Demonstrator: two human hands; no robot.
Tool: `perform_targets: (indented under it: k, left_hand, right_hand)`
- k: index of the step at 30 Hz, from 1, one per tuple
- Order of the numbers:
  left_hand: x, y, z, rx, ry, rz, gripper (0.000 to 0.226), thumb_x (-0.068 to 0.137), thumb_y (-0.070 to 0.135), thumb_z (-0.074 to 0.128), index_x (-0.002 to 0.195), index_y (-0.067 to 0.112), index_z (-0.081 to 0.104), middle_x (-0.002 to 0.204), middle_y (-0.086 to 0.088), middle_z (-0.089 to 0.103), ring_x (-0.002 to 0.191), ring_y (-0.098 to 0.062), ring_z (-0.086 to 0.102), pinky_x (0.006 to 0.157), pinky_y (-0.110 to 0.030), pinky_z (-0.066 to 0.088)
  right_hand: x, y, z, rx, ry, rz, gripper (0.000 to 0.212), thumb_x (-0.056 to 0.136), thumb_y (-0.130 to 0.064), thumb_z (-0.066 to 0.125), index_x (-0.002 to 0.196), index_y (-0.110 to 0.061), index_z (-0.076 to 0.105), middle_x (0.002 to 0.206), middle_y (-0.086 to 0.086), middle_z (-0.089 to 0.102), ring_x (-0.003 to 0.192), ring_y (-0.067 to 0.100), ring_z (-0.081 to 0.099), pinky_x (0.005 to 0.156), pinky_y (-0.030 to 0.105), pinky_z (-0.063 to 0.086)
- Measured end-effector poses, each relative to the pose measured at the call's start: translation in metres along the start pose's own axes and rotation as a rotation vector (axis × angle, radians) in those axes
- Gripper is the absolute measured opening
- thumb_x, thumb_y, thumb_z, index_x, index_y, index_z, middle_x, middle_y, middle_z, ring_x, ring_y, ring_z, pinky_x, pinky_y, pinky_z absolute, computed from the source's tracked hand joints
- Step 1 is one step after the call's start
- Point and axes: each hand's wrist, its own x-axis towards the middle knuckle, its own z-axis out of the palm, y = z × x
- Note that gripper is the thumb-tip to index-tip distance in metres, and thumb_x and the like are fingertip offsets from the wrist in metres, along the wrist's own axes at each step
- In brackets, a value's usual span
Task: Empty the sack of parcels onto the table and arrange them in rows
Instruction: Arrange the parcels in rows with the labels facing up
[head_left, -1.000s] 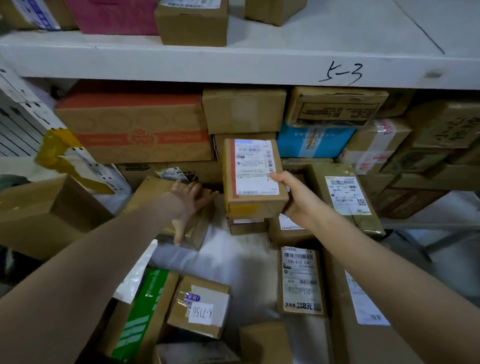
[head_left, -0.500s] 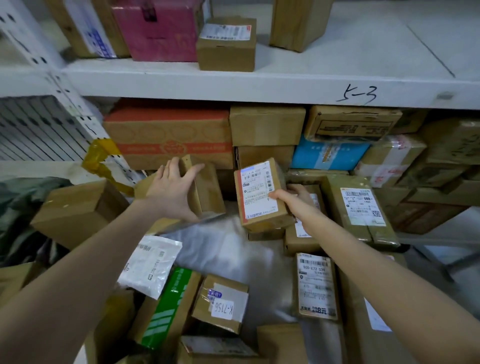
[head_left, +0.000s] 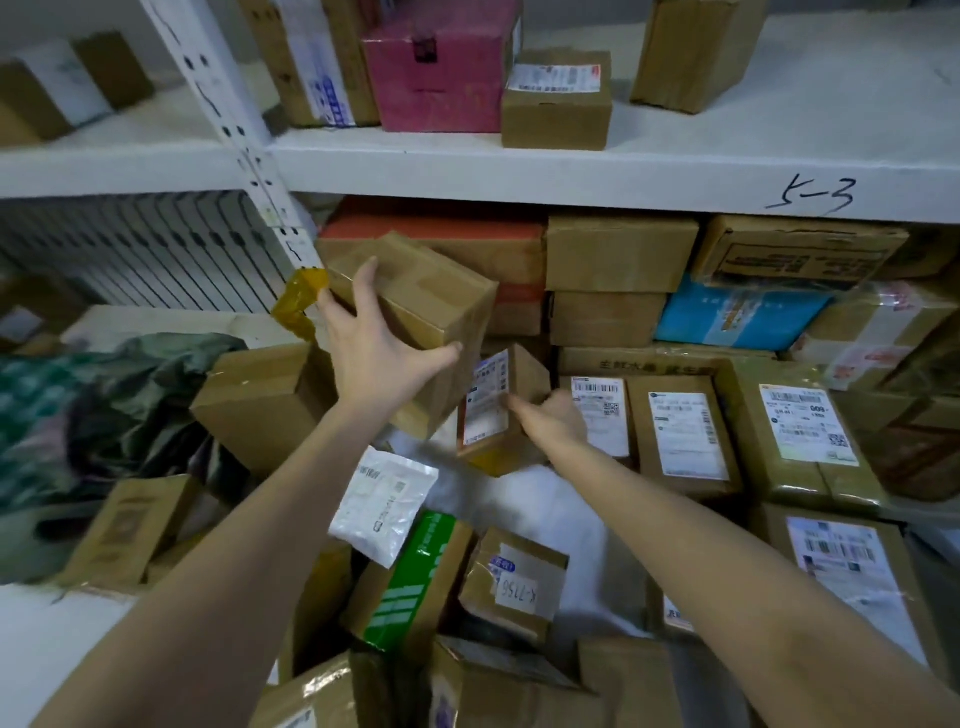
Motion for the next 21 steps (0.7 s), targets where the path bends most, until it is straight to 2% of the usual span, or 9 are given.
perform_targets:
  k: [2, 4, 6, 9, 10, 12, 14, 17, 21]
  left_hand:
    - [-0.004, -0.004, 0.004, -0.001, -0.004, 0.004, 0.115, 0.05, 0.058, 0.083, 0.144, 0.035, 0.021, 0.152, -0.021, 0.01, 0.137, -0.041, 0.027, 0.109, -0.048, 0.037]
    - [-0.007, -0.009, 0.005, 0.003, -0.01, 0.0, 0.115, 0.051, 0.055, 0.085, 0.145, 0.034, 0.021, 0.152, -0.02, 0.01, 0.138, -0.04, 0.027, 0.109, -0.047, 0.036]
    - [-0.009, -0.015, 0.005, 0.012, -0.005, 0.006, 0.116, 0.05, 0.057, 0.084, 0.145, 0.034, 0.021, 0.152, -0.021, 0.011, 0.137, -0.04, 0.028, 0.109, -0.048, 0.036]
    - [-0.012, -0.02, 0.004, 0.01, -0.007, 0.007, 0.116, 0.05, 0.058, 0.083, 0.145, 0.033, 0.022, 0.152, -0.021, 0.01, 0.137, -0.041, 0.028, 0.109, -0.048, 0.036]
    - [-0.013, -0.02, 0.005, 0.01, -0.011, 0.001, 0.116, 0.051, 0.057, 0.084, 0.145, 0.033, 0.022, 0.153, -0.021, 0.008, 0.138, -0.041, 0.027, 0.109, -0.048, 0.036]
    - [-0.016, -0.017, 0.006, 0.009, -0.019, -0.001, 0.115, 0.053, 0.053, 0.086, 0.146, 0.033, 0.022, 0.155, -0.021, 0.005, 0.14, -0.041, 0.025, 0.11, -0.047, 0.034]
    - [-0.018, -0.014, 0.007, 0.008, -0.019, 0.008, 0.115, 0.054, 0.051, 0.087, 0.146, 0.033, 0.022, 0.156, -0.021, 0.003, 0.141, -0.04, 0.023, 0.11, -0.046, 0.033]
    - [-0.02, -0.015, 0.009, 0.007, -0.026, 0.022, 0.117, 0.049, 0.058, 0.083, 0.146, 0.034, 0.022, 0.155, -0.022, 0.005, 0.14, -0.041, 0.025, 0.111, -0.049, 0.035]
    - [-0.024, -0.014, 0.012, -0.02, -0.051, 0.009, 0.118, 0.045, 0.066, 0.076, 0.145, 0.036, 0.02, 0.153, -0.021, 0.01, 0.139, -0.041, 0.027, 0.109, -0.052, 0.037]
  right_hand:
    - [0.001, 0.001, 0.013, -0.256, 0.108, -0.126, 0.07, 0.079, -0.052, 0.066, 0.126, -0.006, 0.043, 0.121, 0.015, 0.054, 0.111, 0.036, 0.056, 0.087, 0.043, 0.051]
    - [0.004, 0.004, 0.019, -0.53, 0.212, -0.293, 0.051, 0.092, -0.022, 0.055, 0.135, -0.004, 0.034, 0.131, 0.021, 0.042, 0.12, 0.04, 0.048, 0.088, 0.046, 0.047]
    - [0.007, 0.007, 0.018, -0.755, 0.165, -0.488, 0.054, 0.093, -0.008, 0.046, 0.144, -0.006, 0.026, 0.144, 0.021, 0.03, 0.13, 0.038, 0.036, 0.095, 0.047, 0.043]
    - [0.007, 0.015, 0.016, -1.057, -0.039, -0.83, 0.059, 0.088, -0.027, 0.054, 0.144, -0.018, 0.035, 0.151, 0.012, 0.026, 0.14, 0.031, 0.022, 0.108, 0.047, 0.029]
    - [0.007, 0.019, 0.017, -1.145, -0.097, -0.87, 0.063, 0.085, -0.036, 0.058, 0.143, -0.021, 0.036, 0.151, 0.01, 0.025, 0.142, 0.031, 0.019, 0.11, 0.05, 0.026]
    - [0.008, 0.023, 0.02, -1.214, -0.134, -0.771, 0.068, 0.082, -0.035, 0.064, 0.143, -0.023, 0.035, 0.149, 0.011, 0.026, 0.14, 0.033, 0.021, 0.107, 0.052, 0.031]
    - [0.006, 0.021, 0.019, -1.197, -0.061, -0.646, 0.063, 0.084, -0.018, 0.062, 0.14, -0.016, 0.034, 0.14, 0.014, 0.036, 0.131, 0.033, 0.037, 0.095, 0.045, 0.041]
    - [0.002, 0.022, 0.017, -1.315, 0.071, -0.717, 0.048, 0.087, -0.009, 0.056, 0.133, -0.007, 0.043, 0.126, 0.015, 0.051, 0.113, 0.032, 0.053, 0.087, 0.037, 0.044]
    - [-0.002, 0.022, 0.01, -1.303, -0.038, -0.675, 0.043, 0.085, -0.006, 0.059, 0.127, -0.007, 0.05, 0.121, 0.011, 0.055, 0.11, 0.03, 0.056, 0.073, 0.035, 0.046]
